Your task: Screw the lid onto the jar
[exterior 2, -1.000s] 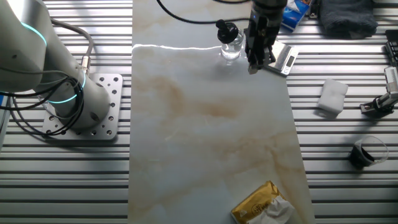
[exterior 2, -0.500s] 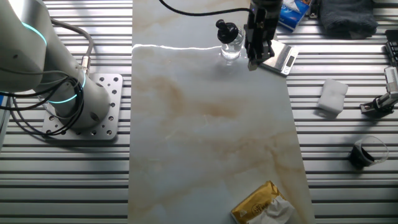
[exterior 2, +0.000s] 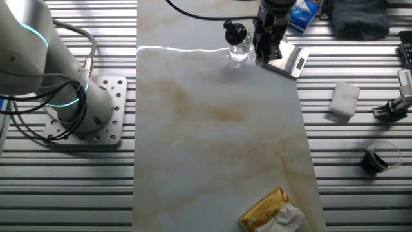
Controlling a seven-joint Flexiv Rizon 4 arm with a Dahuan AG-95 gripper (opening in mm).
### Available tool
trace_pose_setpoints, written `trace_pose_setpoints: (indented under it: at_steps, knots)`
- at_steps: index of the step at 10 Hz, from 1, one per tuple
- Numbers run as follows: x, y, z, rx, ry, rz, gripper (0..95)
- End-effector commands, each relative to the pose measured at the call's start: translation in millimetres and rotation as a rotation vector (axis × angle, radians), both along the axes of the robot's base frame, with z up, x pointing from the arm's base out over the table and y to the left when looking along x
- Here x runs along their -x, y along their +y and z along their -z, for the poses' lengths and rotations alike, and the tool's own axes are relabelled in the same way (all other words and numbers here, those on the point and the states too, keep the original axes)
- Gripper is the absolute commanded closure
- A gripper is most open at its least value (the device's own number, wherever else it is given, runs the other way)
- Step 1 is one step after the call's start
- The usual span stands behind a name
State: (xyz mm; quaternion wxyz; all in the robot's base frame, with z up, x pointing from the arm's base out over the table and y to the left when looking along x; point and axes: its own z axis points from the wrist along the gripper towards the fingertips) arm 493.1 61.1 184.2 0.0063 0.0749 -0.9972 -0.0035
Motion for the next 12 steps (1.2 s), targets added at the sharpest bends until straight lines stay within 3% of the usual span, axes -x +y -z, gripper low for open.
trace_pose_setpoints:
  at_steps: [1, 8, 12]
  knots:
    - [1.3, 6.5, -2.7, -0.036, -0.002, -0.021, 95.0]
    - [2.4, 8.3, -4.0, -0.035, 0.000, -0.023, 95.0]
    - [2.4, 8.2, -4.0, -0.037, -0.006, -0.091, 95.0]
